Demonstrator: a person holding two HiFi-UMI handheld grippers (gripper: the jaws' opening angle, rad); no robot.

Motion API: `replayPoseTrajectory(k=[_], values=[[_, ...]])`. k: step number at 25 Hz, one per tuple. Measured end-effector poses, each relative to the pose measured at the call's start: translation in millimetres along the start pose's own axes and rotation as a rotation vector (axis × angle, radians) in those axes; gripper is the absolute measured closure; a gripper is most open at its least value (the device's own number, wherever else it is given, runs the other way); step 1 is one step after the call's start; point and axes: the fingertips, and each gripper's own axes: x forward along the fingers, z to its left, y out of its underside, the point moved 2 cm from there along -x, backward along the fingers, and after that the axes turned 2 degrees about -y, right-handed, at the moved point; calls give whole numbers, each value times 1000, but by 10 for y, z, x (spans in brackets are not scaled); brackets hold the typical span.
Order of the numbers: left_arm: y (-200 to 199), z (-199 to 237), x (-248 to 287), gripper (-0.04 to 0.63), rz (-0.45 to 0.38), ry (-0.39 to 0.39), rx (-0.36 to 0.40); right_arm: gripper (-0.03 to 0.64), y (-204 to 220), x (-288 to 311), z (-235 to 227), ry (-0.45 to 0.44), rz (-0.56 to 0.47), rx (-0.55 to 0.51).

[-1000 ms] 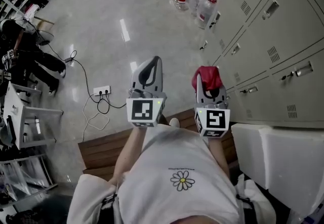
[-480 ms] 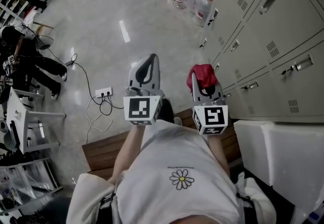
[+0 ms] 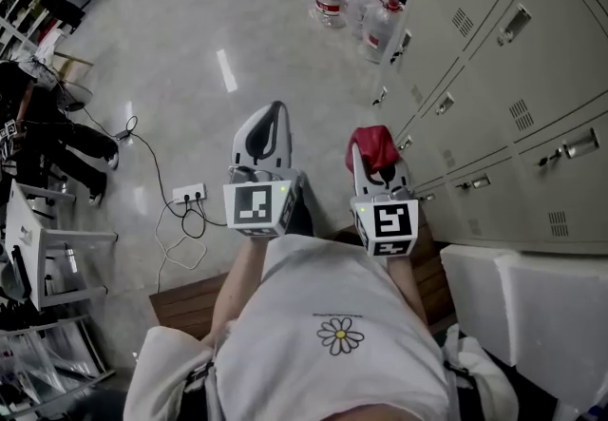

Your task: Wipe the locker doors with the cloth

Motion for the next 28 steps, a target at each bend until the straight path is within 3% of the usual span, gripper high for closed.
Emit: replayPoseTrajectory(k=[6,10,14,17,22,24,28], values=[[618,738,588,578,23,-63,-56,586,371,898,-91,17,36,-15],[750,1427,1061,578,13,-76,-49,586,271,1592,-64,37,49,-1],[891,1937,1417,578,14,-51,-79,586,152,2278,110,38,74,-72],[968,2134,1686,578,-22,-12,-71,586,81,2705,215,16,89,-71],[1215,2364,1975,578,63,4,-74,586,-4,3131,222,32,96,-58],[1315,2372,2034,578,54,19,-89,586,27,3240,195,38,106,-52],[1575,2292,1984,578,136,60,-65,586,137,3355,138,43,127,-26]])
